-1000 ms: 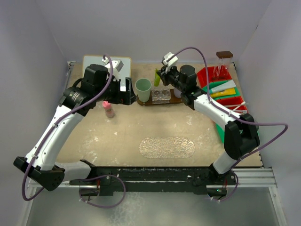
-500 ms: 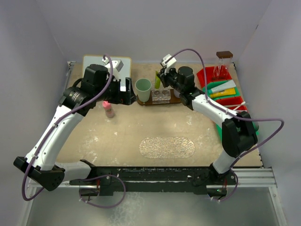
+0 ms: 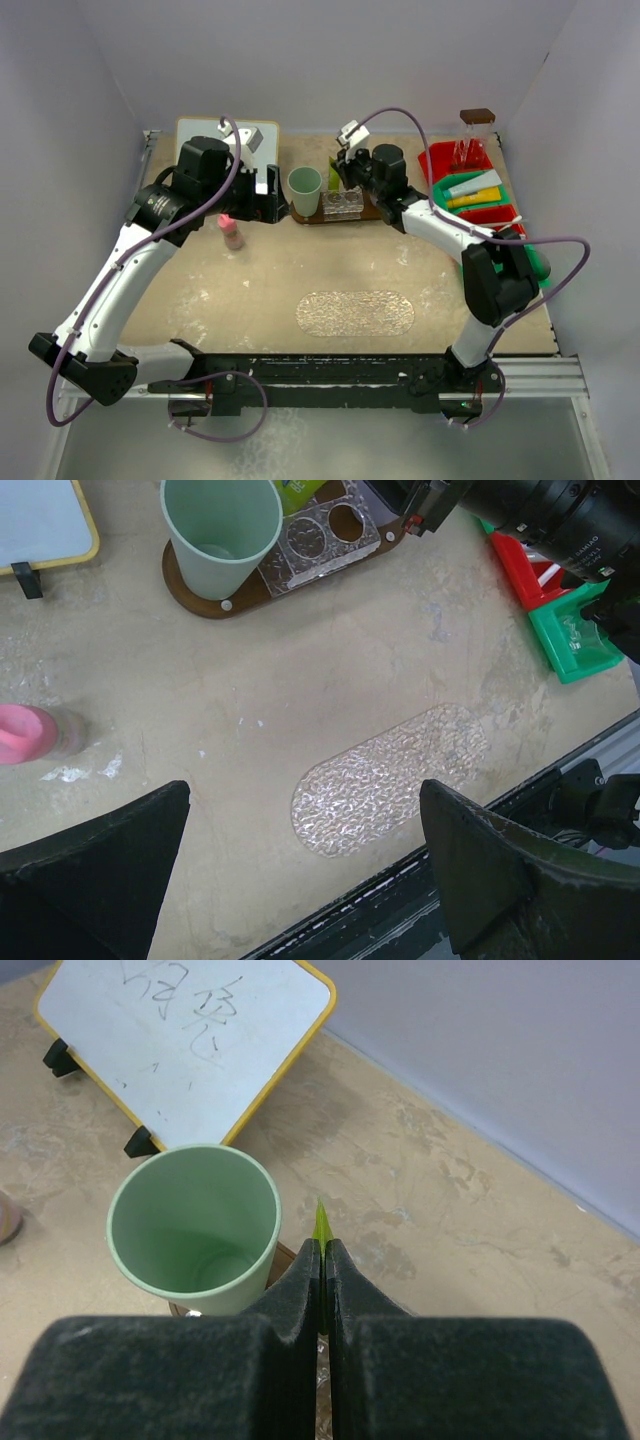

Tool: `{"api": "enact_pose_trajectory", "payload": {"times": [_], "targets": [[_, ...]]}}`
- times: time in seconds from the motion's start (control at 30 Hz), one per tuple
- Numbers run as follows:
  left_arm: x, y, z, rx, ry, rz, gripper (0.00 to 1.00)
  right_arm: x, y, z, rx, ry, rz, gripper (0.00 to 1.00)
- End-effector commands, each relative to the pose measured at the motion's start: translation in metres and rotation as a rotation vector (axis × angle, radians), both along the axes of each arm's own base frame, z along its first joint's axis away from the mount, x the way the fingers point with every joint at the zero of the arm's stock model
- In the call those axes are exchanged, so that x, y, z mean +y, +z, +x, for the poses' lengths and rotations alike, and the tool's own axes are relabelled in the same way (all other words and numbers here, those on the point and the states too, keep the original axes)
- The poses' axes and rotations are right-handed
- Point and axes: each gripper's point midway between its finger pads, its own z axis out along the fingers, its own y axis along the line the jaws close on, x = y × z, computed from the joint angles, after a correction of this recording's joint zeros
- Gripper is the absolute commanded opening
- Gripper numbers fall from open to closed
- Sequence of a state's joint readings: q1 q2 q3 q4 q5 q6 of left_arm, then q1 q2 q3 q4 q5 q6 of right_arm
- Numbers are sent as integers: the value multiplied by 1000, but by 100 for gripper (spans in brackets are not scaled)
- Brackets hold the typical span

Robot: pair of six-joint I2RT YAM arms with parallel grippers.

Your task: Prepare toiletry sets of a toothbrush and toothpaste on the tray

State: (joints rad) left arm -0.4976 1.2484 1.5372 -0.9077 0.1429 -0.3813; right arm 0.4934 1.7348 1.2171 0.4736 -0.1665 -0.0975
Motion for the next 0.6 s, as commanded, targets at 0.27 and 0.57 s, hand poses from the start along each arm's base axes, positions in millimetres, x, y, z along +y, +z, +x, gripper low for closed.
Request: {"api": "enact_pose_trajectory", "payload": {"times": [0.27, 0.57], "targets": [[4, 21, 5, -69, 9, -9, 93, 10, 19, 10, -79, -16, 57, 0], [5, 22, 5, -71, 9, -6, 93, 9, 9, 13, -62, -34, 64, 0]]}}
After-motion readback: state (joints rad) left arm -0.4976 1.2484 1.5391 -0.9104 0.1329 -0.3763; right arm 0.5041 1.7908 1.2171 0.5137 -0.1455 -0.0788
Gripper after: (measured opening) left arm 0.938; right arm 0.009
